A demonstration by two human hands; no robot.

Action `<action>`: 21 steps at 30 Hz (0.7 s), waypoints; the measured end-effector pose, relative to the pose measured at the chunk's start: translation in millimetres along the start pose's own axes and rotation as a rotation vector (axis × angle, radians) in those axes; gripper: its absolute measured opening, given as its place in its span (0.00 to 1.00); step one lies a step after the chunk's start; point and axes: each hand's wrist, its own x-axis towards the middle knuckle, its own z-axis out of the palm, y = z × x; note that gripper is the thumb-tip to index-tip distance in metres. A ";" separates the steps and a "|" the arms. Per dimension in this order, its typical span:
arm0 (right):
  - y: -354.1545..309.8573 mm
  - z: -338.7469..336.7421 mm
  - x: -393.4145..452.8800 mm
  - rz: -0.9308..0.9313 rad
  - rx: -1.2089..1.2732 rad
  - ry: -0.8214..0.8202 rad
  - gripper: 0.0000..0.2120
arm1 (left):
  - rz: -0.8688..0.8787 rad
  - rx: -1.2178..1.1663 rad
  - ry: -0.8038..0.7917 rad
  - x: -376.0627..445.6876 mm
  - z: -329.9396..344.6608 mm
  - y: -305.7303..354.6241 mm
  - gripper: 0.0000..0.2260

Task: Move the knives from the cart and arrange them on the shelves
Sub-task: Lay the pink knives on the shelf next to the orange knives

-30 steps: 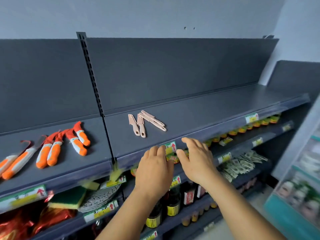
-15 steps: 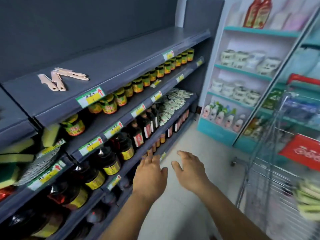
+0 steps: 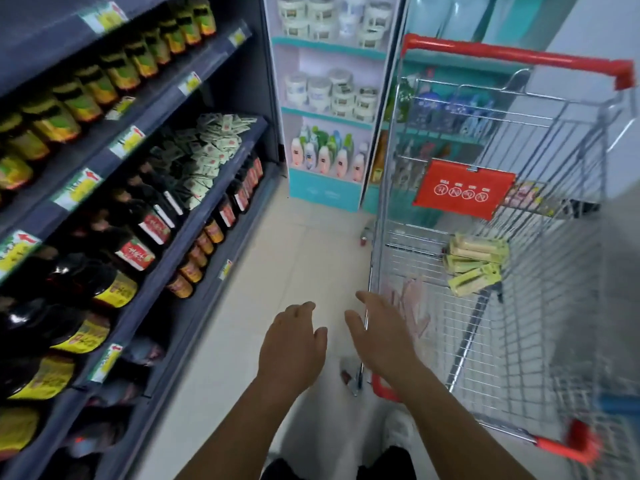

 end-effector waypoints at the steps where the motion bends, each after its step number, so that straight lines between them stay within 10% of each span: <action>1: 16.6 -7.3 3.9 0.013 0.011 0.001 0.21 | 0.005 -0.012 0.004 4.1 9.1 16.3 0.22; 11: 163.1 -67.0 63.6 0.094 0.020 -0.078 0.19 | 0.023 -0.006 -0.114 58.4 113.6 140.2 0.22; 21: 252.7 -29.1 115.0 0.248 0.116 -0.186 0.23 | -0.239 0.065 -0.299 121.4 222.3 124.8 0.28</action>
